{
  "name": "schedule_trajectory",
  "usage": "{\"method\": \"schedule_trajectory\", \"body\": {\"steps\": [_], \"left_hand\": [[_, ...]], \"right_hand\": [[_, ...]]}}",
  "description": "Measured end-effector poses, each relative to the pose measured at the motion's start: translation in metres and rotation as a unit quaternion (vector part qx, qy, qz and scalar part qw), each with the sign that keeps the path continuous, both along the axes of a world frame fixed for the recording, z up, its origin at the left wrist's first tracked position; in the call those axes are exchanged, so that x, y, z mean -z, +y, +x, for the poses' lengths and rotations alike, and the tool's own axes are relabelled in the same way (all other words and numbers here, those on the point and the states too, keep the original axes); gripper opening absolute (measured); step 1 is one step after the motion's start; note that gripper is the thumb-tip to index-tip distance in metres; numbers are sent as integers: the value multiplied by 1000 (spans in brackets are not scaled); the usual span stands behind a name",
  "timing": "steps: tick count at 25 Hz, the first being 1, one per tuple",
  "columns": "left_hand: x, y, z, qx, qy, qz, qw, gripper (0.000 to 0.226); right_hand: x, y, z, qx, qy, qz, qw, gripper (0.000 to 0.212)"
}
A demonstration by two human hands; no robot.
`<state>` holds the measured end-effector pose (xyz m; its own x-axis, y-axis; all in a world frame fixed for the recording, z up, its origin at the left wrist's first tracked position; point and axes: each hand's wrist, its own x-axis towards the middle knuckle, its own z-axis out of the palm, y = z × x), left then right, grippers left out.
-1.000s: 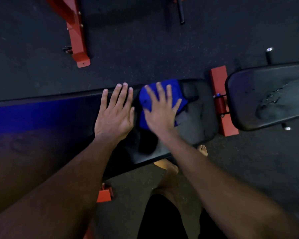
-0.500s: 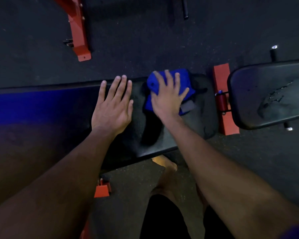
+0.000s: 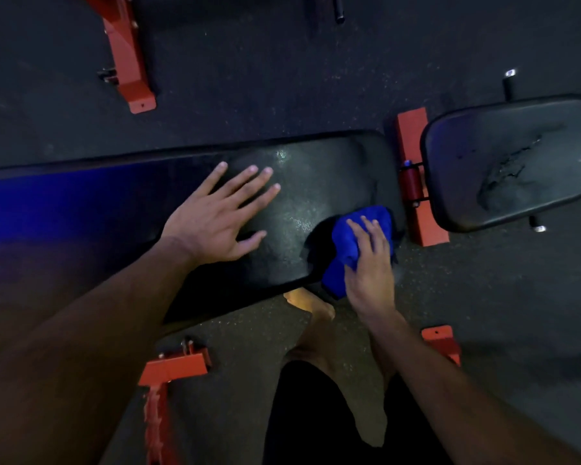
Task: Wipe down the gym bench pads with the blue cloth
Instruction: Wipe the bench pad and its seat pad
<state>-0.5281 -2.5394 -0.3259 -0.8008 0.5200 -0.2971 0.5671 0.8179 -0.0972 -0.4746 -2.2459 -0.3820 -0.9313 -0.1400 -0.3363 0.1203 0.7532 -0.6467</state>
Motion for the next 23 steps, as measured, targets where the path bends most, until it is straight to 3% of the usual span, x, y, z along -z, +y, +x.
{"method": "schedule_trajectory", "body": {"steps": [4, 7, 10, 15, 20, 23], "left_hand": [[2, 2, -3, -36, -13, -8, 999, 69], [6, 0, -1, -35, -14, -11, 999, 68], [6, 1, -3, -41, -16, -8, 999, 69], [8, 1, -1, -39, -13, -4, 999, 69], [6, 0, -3, -37, -18, -12, 999, 68], [8, 0, -4, -32, -14, -16, 999, 68]], "right_hand": [[-9, -59, 35, -45, -31, 53, 997, 72], [18, -56, -8, 114, -70, 86, 987, 64], [54, -5, -67, 261, -121, 105, 952, 51], [72, 32, -106, 331, -155, 85, 927, 47], [25, -55, -6, 209, -105, 113, 966, 68], [32, -52, -7, 119, -61, 108, 985, 73]]}}
